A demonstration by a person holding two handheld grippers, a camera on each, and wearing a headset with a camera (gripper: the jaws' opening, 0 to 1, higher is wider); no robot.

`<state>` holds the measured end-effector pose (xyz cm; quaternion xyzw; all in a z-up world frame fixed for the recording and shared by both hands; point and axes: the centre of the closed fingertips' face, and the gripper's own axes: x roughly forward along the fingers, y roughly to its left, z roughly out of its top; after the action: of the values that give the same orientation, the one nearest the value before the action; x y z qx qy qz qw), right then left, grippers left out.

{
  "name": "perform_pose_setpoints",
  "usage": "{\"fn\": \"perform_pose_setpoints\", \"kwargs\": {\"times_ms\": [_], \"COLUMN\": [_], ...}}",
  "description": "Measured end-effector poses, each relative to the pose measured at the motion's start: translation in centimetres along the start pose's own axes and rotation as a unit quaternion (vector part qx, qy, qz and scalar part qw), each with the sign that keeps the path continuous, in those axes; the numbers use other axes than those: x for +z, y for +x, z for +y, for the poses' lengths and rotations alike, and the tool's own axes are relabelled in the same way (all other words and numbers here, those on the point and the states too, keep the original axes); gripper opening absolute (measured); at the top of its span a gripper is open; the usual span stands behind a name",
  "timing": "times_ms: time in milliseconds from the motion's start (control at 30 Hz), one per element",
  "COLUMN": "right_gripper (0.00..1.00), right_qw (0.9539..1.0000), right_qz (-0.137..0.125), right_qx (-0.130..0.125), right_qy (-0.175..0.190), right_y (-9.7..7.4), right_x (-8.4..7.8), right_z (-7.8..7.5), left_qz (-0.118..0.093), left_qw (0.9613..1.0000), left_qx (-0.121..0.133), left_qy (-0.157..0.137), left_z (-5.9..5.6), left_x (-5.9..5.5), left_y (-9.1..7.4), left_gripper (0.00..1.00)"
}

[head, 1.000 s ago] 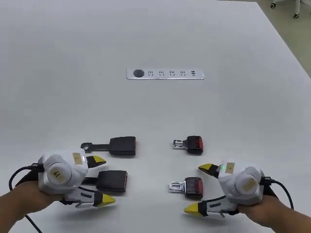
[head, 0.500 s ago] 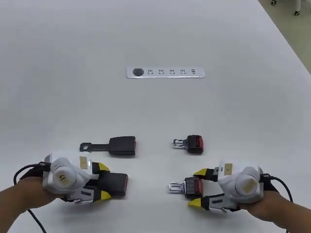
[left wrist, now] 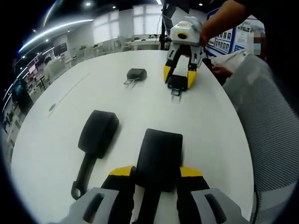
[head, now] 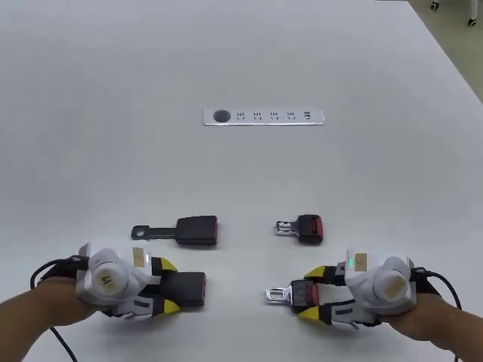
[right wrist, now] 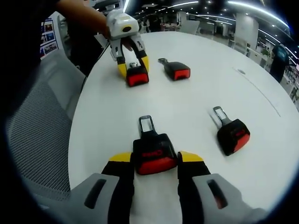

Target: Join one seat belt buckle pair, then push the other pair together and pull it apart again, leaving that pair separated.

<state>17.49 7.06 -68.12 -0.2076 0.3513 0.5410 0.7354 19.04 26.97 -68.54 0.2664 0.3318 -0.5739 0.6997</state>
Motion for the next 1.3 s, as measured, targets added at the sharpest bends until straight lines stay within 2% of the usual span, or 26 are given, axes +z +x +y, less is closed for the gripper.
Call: {"fn": "perform_pose_setpoints", "kwargs": {"times_ms": [267, 733, 867, 1000, 1300], "right_gripper": [0.35, 0.35, 0.35, 0.35, 0.35], "right_qw": [1.0, 0.9997, 0.9997, 0.9996, 0.9991], "right_qz": [-0.005, -0.023, -0.026, -0.029, -0.038], "right_qx": [0.003, -0.004, -0.001, 0.001, 0.013], "right_qy": [-0.004, 0.001, -0.005, -0.007, -0.017], "right_y": [0.5, 2.9, 3.5, 4.5, 6.5], "right_x": [0.6, 2.1, 2.9, 3.4, 5.5], "right_z": [0.0, -0.5, -0.2, -0.7, 0.3], "left_qz": [0.009, 0.026, 0.031, 0.035, 0.042], "left_qw": [0.9999, 0.9995, 0.9994, 0.9993, 0.9991], "left_qx": [0.001, 0.004, 0.003, 0.002, 0.0], "left_qy": [-0.005, -0.014, -0.014, -0.013, -0.011], "left_z": [0.0, 0.1, 0.2, 0.2, 0.3], "left_x": [-0.3, -0.5, -0.5, -0.5, -0.5], "left_y": [0.2, 0.5, 0.6, 0.6, 0.7], "left_gripper": [0.35, 0.35, 0.35, 0.35, 0.35]}}
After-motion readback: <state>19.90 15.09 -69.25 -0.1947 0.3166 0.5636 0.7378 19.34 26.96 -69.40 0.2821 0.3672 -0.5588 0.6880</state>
